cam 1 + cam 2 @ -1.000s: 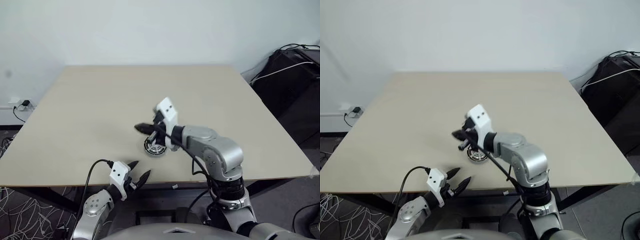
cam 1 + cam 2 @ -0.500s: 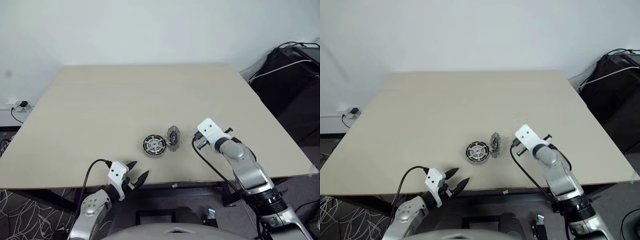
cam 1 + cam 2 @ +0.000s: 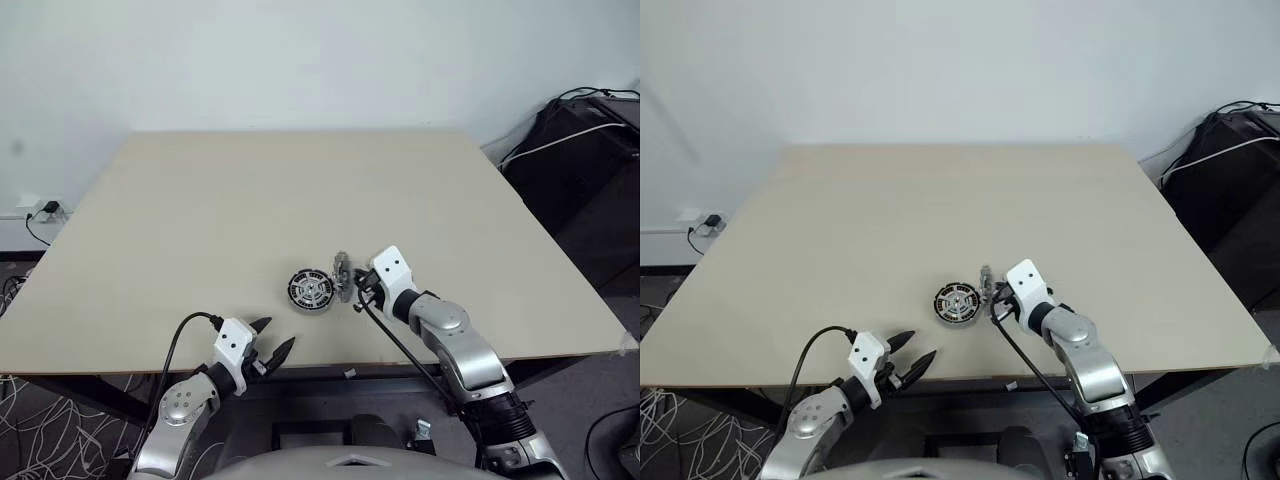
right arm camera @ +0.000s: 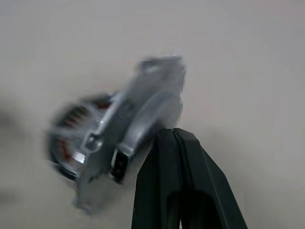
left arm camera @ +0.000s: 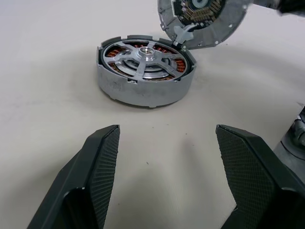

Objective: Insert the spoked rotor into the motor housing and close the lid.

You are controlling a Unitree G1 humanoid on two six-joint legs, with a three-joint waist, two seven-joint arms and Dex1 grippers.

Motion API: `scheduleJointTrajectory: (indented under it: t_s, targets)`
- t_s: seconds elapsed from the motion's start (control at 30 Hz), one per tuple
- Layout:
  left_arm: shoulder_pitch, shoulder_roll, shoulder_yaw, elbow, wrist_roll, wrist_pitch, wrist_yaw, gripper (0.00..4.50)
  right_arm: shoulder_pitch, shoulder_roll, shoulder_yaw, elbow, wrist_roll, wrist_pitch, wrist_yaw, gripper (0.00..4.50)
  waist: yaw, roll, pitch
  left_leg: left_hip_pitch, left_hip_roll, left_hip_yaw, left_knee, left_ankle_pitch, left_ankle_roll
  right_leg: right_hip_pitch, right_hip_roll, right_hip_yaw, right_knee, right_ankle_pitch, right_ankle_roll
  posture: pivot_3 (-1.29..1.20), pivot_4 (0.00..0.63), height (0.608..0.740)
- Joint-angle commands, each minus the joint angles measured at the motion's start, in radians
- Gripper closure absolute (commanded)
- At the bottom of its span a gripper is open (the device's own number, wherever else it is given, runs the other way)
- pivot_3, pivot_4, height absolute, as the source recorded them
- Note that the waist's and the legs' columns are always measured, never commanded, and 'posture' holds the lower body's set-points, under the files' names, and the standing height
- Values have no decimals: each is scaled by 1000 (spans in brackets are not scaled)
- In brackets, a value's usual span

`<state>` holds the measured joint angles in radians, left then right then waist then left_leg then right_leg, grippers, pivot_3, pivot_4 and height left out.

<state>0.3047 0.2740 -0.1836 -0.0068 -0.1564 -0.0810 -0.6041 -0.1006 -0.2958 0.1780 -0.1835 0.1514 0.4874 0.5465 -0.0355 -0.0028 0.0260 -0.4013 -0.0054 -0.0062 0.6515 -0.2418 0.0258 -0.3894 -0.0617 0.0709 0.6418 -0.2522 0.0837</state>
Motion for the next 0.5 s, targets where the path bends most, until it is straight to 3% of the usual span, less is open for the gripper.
scheduleJointTrajectory:
  t_s: [0.03,0.5]
  targets:
    - [-4,9,7,-57,-1,-10,2,1098,-31,11,-6,-74,100,25,76,4464,-1,0,0,0,0,0,0,0,0,0,0,0,0,0,0,0,0,740]
    - [-27,8,11,-38,-7,-8,0,1098,-99,103,90,165,58,4,47,4464,-1,0,0,1,0,0,0,0,0,0,0,0,1,0,0,0,0,740]
